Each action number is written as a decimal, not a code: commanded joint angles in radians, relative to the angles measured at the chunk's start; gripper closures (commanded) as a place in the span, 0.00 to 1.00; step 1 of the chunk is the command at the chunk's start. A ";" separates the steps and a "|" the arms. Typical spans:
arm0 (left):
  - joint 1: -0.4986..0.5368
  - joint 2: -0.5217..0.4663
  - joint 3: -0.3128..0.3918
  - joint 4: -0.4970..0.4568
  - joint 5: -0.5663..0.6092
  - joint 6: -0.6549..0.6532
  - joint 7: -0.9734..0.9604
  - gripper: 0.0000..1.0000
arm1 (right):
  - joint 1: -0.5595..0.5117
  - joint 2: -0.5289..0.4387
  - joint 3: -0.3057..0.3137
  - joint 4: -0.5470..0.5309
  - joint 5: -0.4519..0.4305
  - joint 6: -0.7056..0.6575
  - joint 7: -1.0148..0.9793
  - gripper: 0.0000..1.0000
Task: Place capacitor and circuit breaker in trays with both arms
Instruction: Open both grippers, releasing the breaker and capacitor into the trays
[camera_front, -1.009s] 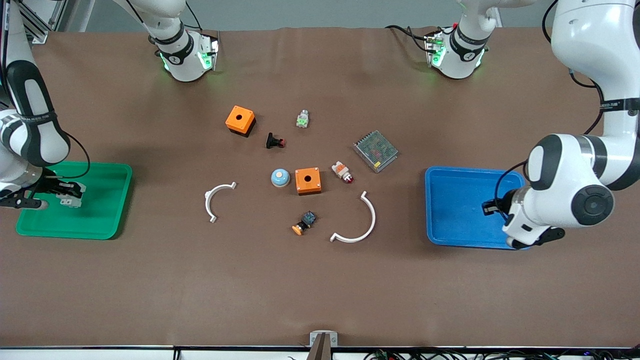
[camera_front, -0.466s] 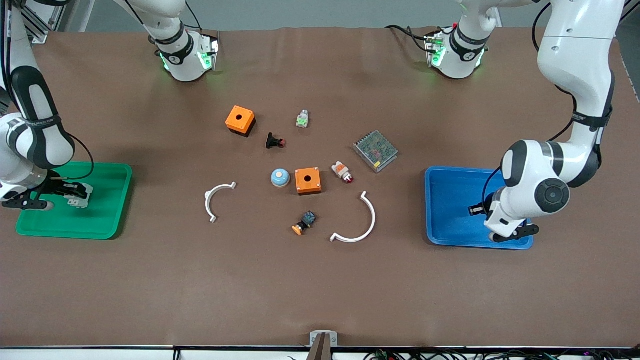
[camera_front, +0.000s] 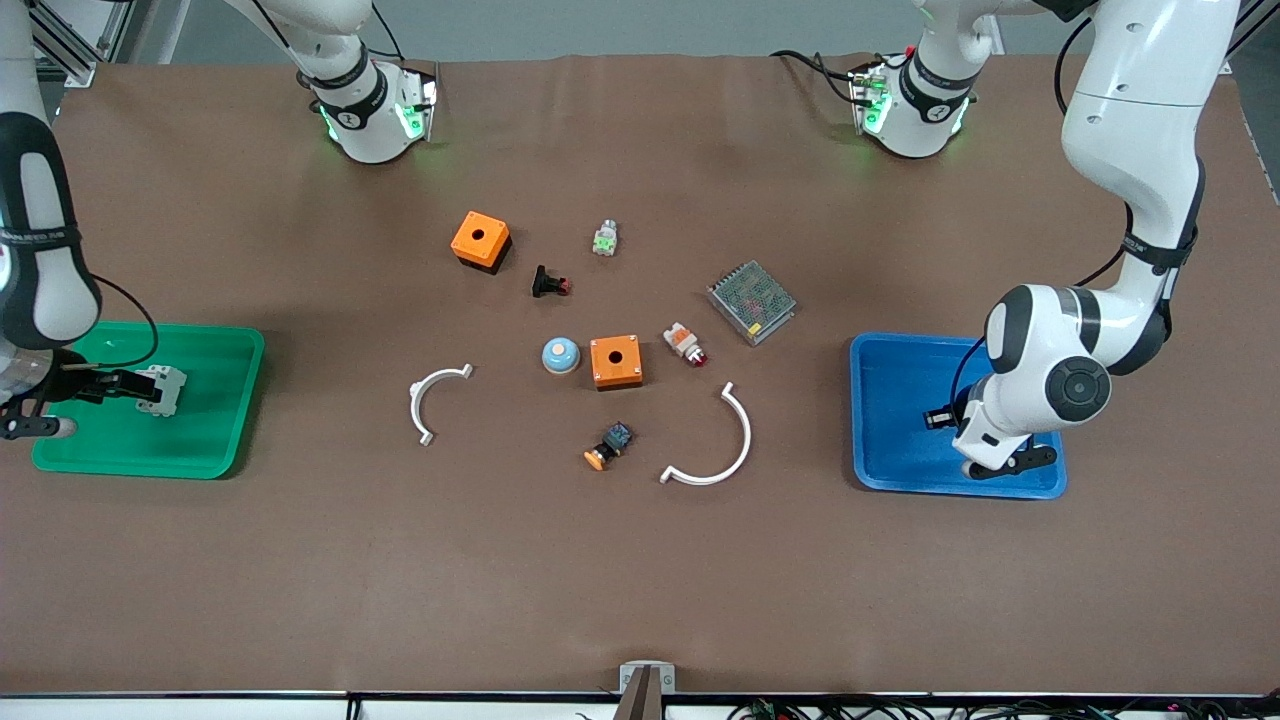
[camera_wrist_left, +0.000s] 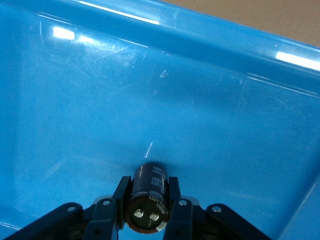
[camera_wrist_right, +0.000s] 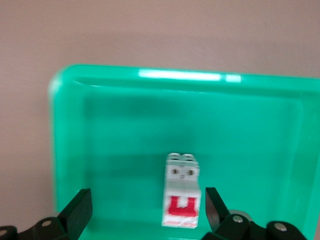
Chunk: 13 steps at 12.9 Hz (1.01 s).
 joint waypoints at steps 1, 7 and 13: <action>0.023 -0.013 -0.006 -0.014 0.021 0.012 0.010 0.58 | 0.120 -0.068 -0.003 0.037 -0.019 -0.134 0.187 0.00; 0.023 -0.243 -0.015 -0.006 0.007 -0.231 0.065 0.00 | 0.303 -0.246 0.003 0.037 -0.031 -0.349 0.403 0.00; 0.023 -0.540 -0.015 -0.006 -0.082 -0.537 0.163 0.00 | 0.308 -0.342 -0.003 0.206 -0.045 -0.692 0.395 0.00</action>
